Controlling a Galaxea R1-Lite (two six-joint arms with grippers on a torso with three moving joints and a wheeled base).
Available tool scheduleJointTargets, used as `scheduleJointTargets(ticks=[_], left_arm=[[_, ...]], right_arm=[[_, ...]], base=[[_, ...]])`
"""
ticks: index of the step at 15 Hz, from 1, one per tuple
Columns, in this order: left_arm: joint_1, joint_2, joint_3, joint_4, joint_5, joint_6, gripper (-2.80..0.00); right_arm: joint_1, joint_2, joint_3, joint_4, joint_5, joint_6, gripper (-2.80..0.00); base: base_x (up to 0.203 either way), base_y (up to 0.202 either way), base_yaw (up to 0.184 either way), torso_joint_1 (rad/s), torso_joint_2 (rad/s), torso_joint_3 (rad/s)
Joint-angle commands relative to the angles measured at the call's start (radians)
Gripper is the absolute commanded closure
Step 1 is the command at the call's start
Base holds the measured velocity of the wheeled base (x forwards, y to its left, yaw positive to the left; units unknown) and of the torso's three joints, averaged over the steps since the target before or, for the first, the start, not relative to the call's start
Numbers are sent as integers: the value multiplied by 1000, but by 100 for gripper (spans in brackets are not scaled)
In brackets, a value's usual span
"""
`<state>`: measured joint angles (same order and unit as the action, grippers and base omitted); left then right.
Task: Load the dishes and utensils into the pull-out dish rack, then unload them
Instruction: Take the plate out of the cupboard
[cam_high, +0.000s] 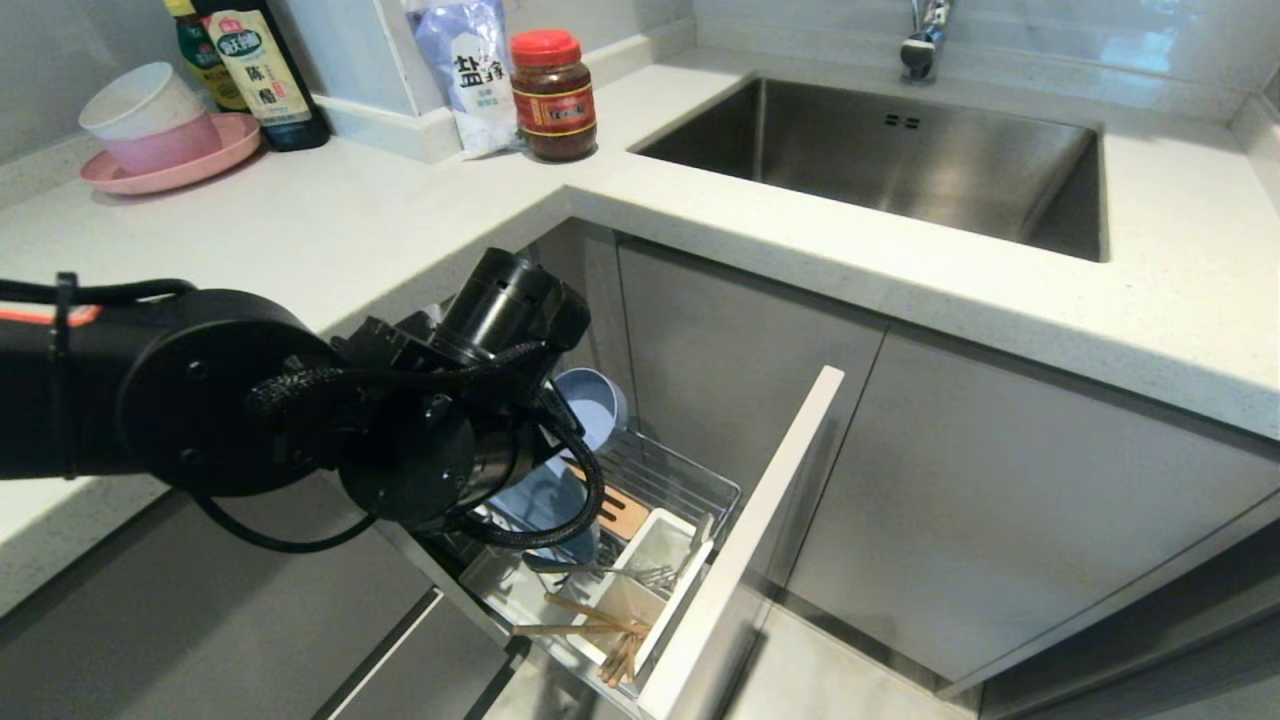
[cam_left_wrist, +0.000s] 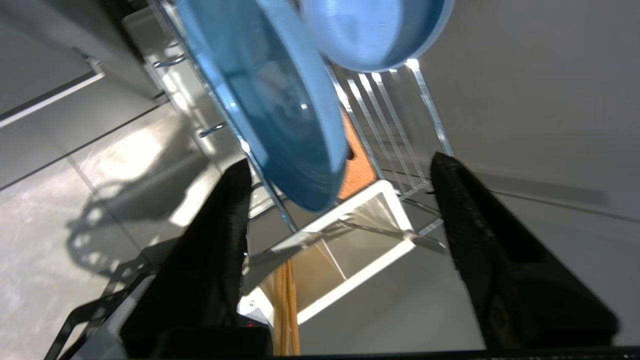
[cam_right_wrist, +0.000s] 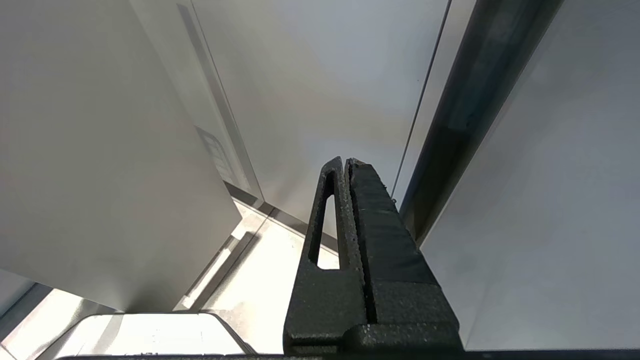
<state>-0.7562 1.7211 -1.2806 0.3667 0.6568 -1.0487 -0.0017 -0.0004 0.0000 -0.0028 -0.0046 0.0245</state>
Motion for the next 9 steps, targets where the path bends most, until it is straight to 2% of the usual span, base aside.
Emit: scheduleJointTargets(ticks=[1, 9], left_arm=[[23, 52, -15, 24, 4, -26, -280], [75, 181, -40, 41, -9, -80, -280]], right_arm=[[0, -4, 2, 0, 0, 0, 0], [0, -4, 2, 0, 0, 0, 0]], base=[[0, 0, 0, 0, 0, 0], [0, 0, 0, 0, 0, 0]])
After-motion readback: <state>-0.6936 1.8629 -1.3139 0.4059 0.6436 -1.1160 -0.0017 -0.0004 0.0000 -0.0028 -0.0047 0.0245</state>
